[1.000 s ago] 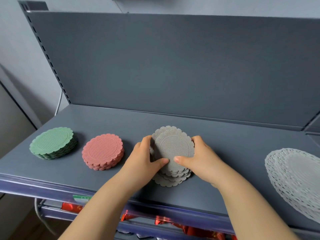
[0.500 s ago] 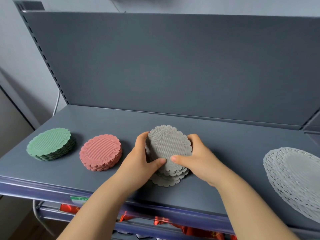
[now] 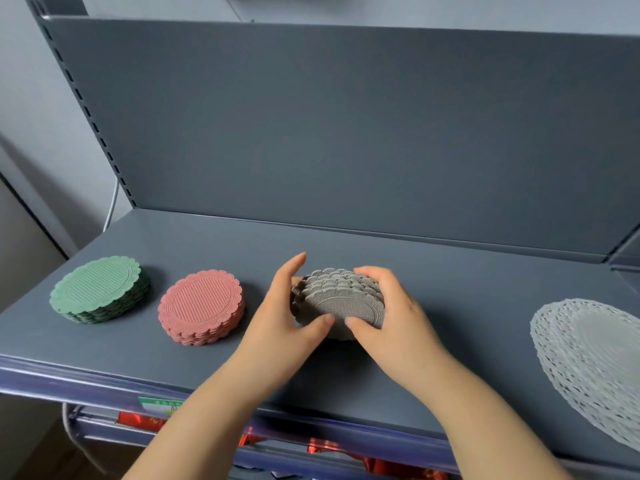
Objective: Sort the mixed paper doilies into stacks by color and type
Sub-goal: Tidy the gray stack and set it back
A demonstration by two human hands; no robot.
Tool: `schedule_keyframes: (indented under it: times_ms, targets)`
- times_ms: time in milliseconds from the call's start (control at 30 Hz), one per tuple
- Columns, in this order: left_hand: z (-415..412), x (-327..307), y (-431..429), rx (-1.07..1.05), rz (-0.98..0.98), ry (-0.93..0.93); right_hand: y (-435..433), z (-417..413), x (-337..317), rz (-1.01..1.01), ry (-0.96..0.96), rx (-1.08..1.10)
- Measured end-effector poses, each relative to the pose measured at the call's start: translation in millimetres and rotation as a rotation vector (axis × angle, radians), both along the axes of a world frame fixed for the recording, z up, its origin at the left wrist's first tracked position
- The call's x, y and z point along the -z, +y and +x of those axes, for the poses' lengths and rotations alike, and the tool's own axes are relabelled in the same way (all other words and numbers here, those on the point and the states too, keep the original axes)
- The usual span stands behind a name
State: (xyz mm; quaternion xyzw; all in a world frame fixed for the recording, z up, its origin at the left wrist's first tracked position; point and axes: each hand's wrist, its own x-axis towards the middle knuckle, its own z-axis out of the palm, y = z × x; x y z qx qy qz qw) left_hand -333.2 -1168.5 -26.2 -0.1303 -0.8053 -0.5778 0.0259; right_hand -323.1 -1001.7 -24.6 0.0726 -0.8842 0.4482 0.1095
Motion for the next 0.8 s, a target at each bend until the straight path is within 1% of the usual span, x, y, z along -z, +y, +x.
schedule_keyframes:
  times_ms: [133,267,367,467,600,700,800]
  targets:
    - [2,-3,1,0.025,0.004,0.028,-4,2,-1,-0.016,0.037,-0.014]
    - [5,-3,9,0.077,-0.083,0.077,-10,3,0,0.005,0.071,-0.044]
    - [2,-1,8,0.035,-0.103,0.089,-7,1,1,-0.004,0.089,0.019]
    - [1,2,4,0.048,-0.196,0.123,-6,3,2,0.040,0.048,0.004]
    - [-2,4,4,0.006,-0.195,0.106,-5,4,3,0.018,0.007,0.005]
    - [-3,7,6,-0.035,-0.218,0.101,-9,6,4,0.064,-0.022,-0.064]
    - [-3,9,7,-0.038,-0.218,0.116,-8,7,5,0.070,-0.044,-0.070]
